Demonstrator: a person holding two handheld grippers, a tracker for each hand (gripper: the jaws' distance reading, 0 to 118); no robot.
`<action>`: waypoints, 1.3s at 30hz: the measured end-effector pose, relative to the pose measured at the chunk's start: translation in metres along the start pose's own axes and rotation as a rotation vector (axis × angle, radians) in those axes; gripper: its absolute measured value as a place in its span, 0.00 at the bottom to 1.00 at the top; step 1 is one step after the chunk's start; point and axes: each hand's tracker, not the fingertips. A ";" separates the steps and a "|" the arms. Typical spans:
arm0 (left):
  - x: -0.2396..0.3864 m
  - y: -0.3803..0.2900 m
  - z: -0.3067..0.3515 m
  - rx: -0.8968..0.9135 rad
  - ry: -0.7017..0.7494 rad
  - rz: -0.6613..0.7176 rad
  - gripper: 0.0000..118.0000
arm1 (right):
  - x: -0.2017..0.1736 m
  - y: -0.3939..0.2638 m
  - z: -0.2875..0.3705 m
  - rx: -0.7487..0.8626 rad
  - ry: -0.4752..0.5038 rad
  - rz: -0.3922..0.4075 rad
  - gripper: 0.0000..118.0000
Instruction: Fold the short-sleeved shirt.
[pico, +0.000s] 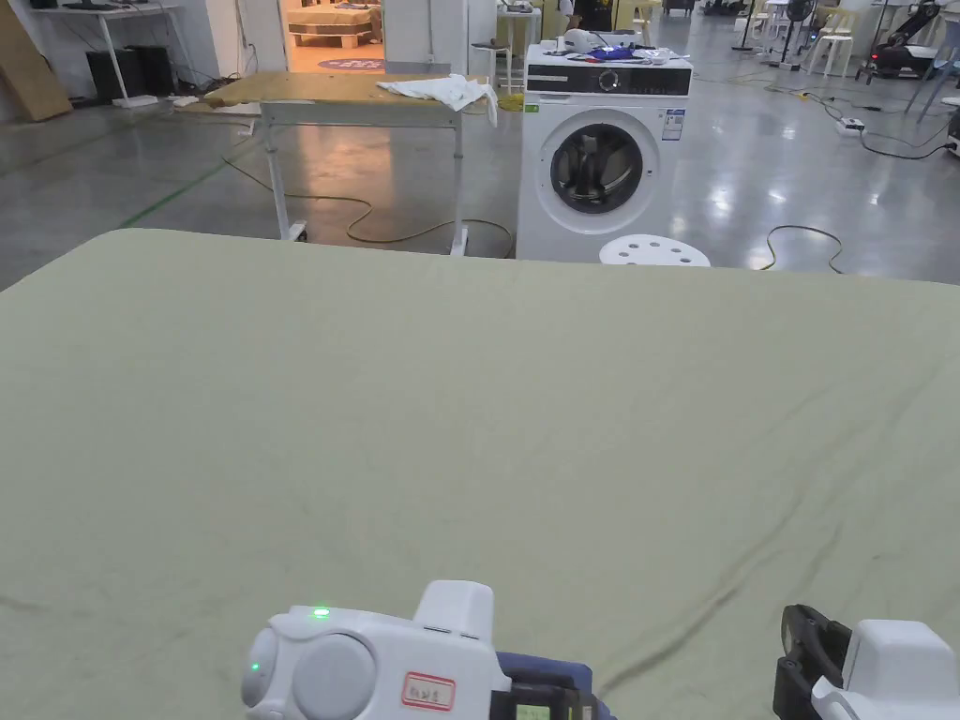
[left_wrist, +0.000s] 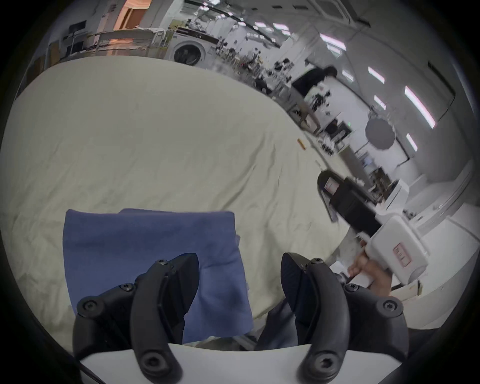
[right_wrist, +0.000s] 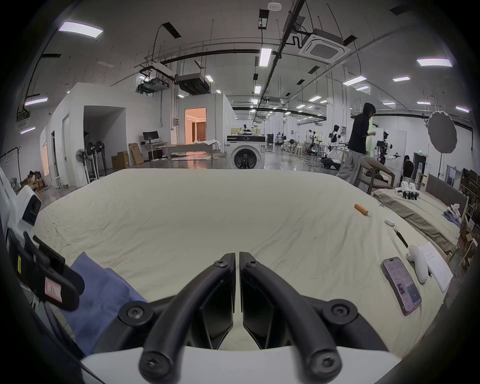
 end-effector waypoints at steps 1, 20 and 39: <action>-0.004 -0.001 -0.003 -0.002 0.020 0.008 0.50 | 0.000 0.000 0.001 0.003 -0.002 -0.002 0.02; -0.020 -0.031 -0.037 0.050 0.052 -0.104 0.02 | -0.022 0.010 -0.002 0.063 -0.018 -0.015 0.02; -0.023 -0.024 0.086 1.012 0.731 -0.345 0.02 | -0.051 0.067 0.003 0.295 -0.069 -0.002 0.02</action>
